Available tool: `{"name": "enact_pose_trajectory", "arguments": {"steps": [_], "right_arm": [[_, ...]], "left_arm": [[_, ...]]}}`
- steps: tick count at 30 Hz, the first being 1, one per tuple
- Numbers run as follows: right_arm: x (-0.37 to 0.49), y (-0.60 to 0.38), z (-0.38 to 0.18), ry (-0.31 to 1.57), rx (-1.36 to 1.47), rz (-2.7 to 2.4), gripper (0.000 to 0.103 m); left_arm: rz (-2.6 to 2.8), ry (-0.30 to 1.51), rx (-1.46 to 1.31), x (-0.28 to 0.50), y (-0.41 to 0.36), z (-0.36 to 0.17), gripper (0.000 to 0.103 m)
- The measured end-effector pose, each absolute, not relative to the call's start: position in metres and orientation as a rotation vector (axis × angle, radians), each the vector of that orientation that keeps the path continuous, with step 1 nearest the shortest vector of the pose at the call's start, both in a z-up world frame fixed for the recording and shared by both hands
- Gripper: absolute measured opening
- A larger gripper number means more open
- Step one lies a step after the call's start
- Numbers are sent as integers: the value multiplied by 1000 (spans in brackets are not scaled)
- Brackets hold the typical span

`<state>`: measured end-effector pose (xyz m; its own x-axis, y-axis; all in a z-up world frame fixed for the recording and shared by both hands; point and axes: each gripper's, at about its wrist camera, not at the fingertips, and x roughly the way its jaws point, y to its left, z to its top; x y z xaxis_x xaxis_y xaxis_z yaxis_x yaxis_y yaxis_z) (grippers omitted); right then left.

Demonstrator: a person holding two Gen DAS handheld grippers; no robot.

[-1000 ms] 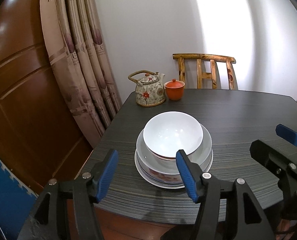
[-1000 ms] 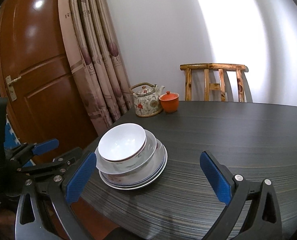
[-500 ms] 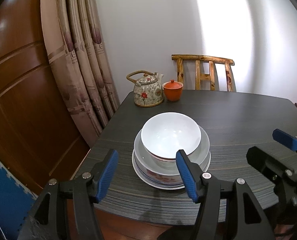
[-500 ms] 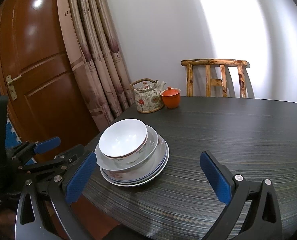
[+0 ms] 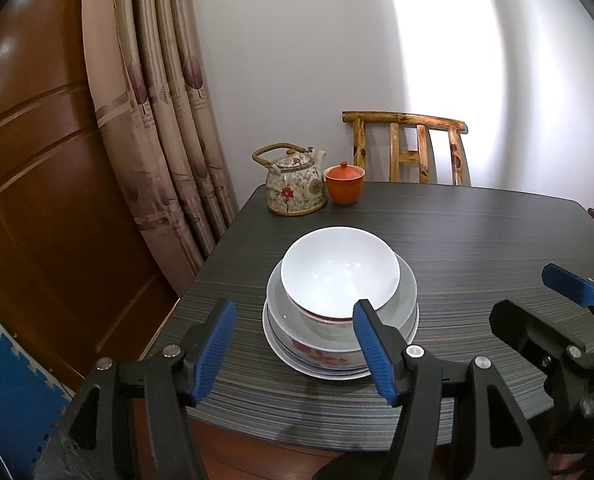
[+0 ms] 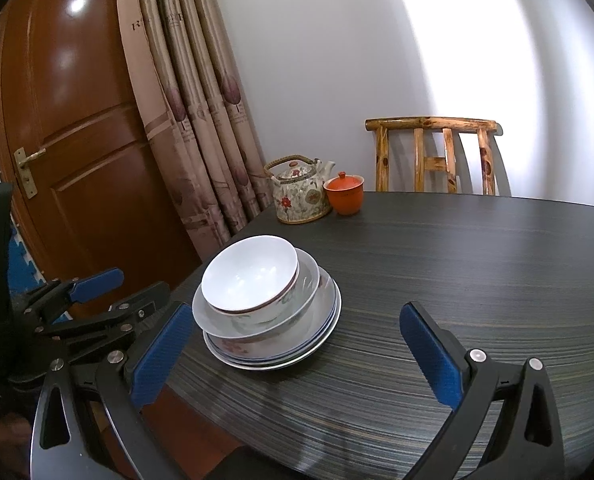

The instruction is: Organize plates and bowls

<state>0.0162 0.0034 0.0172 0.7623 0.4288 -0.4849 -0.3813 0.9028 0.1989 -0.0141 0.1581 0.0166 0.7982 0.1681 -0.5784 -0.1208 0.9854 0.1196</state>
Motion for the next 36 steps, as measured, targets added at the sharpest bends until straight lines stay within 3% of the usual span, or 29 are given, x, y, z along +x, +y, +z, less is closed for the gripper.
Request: {"name": "enact_pose_trajectory", "arguments": {"steps": [36], "right_arm": [[15,5,11,586,89,447,103]], "left_arm": [[177,660,78,-10,159,13,64]]}}
